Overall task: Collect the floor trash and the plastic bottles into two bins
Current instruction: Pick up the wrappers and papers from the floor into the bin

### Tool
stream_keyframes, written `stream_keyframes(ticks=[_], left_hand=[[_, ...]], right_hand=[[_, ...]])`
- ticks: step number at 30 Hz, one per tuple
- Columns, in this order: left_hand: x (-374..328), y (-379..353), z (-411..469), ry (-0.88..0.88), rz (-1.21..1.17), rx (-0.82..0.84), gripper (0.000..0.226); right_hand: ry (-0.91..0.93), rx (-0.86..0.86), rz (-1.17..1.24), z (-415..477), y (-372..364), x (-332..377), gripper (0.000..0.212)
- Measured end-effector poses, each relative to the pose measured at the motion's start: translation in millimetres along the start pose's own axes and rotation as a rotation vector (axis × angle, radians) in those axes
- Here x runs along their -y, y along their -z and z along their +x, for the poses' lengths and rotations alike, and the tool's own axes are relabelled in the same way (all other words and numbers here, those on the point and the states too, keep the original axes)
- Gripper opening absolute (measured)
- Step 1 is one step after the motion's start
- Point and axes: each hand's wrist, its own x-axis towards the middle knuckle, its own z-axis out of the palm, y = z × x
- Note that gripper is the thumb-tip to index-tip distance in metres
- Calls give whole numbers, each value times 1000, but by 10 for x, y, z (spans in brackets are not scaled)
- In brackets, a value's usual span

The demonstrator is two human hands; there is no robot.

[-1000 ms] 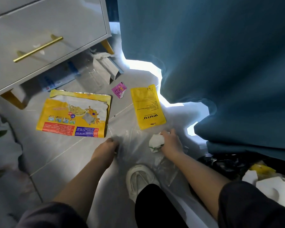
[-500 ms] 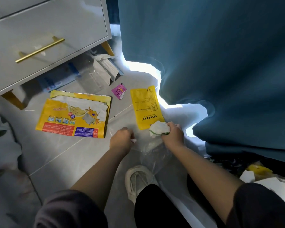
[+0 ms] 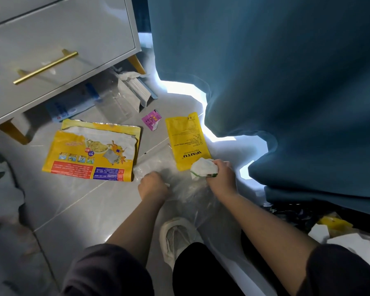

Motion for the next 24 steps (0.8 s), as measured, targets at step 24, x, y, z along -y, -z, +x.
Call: stream_keyframes(ticks=[24], left_hand=[[-818, 1699, -1416, -495, -58, -69, 28]], right_hand=[[127, -238, 152, -1010, 1720, 742, 37]])
